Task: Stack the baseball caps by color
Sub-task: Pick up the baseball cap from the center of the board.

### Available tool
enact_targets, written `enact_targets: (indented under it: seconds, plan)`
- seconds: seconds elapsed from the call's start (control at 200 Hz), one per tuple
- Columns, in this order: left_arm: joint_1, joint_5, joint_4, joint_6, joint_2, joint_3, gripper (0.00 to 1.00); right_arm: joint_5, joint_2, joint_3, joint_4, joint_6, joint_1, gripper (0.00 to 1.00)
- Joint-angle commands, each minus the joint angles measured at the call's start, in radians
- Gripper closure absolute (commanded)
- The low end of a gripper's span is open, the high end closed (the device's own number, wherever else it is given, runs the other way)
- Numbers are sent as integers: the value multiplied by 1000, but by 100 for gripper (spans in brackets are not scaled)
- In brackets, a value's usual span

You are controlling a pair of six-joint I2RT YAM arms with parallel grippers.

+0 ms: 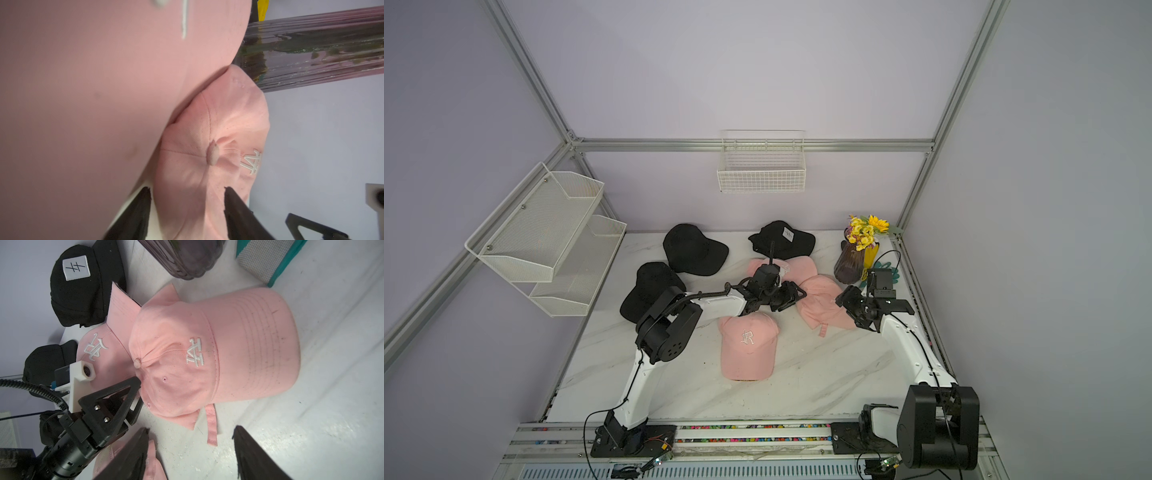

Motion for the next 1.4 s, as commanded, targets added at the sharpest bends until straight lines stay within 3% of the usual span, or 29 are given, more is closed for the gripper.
enact_targets:
  seconds: [0.0,0.275,0.56,0.785,0.94,1.155,1.255,1.395]
  plan:
    - [-6,58,62,-22,14,36,56,-6,-18,2,0,10,-4,32]
    - [-2,111,11,98,-42,57,100,10,-33,21,-3,7,-5,31]
    - [34,303,-62,287,-151,122,100,17,-75,34,-3,-12,-4,31]
    - [87,437,-364,475,-258,232,100,-32,-87,85,-4,-49,-4,31]
    - [114,557,-529,545,-316,298,100,-152,-93,118,41,-100,-5,31]
    - [120,702,-847,737,-418,400,100,-443,-83,141,182,-143,-5,31]
    - [122,686,-1066,885,-450,477,100,-508,-86,135,241,-112,-4,31]
    - [118,707,-1214,1009,-497,502,100,-559,-98,119,276,-97,0,31]
